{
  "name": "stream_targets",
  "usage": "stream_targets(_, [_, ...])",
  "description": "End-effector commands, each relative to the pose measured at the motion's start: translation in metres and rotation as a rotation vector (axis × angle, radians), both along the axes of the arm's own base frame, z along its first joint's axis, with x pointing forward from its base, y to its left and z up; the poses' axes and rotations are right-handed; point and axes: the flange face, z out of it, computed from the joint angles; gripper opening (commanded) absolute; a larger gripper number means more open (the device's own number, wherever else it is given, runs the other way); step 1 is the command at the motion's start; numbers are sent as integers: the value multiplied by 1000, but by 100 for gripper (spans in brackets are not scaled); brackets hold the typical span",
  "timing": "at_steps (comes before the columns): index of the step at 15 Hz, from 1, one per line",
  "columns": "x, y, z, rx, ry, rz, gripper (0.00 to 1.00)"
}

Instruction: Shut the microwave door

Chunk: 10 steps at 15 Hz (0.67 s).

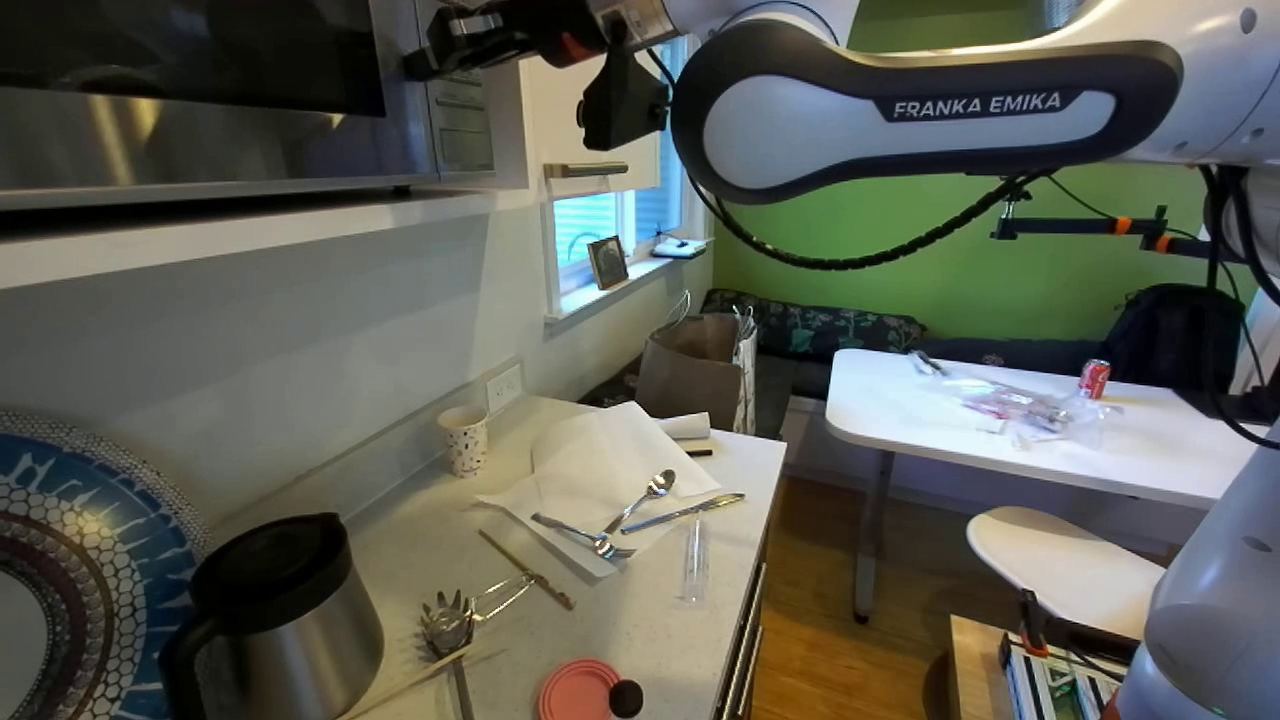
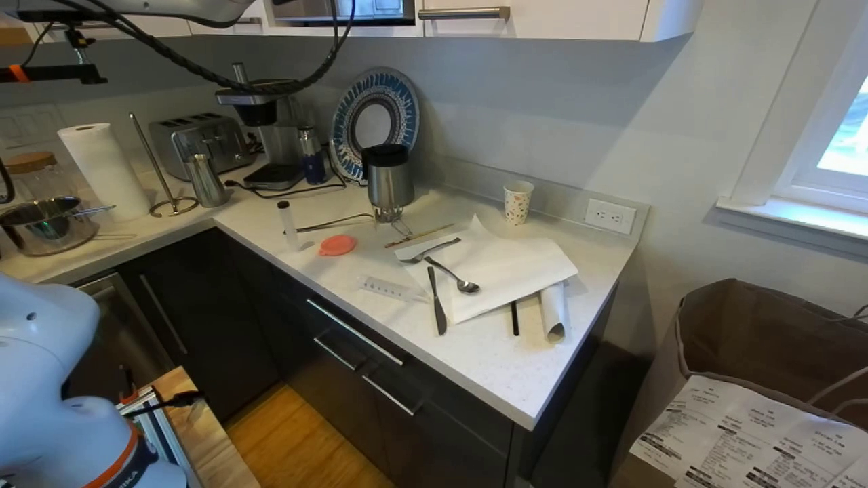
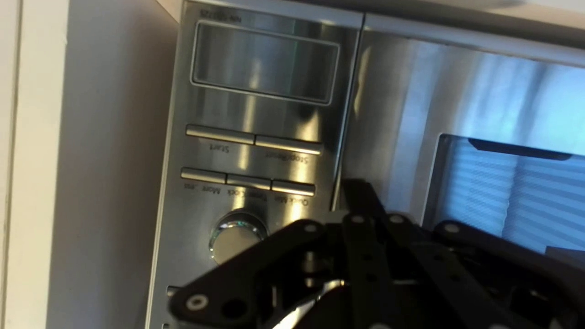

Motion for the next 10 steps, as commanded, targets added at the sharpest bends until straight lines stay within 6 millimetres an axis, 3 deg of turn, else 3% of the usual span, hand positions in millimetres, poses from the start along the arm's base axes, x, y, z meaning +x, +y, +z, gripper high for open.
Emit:
stream_targets(1, [0,0,0,0,0,0,1])
stream_targets(8, [0,0,0,0,0,0,0])
stream_targets(10, [-6,8,-3,23,71,-2,0])
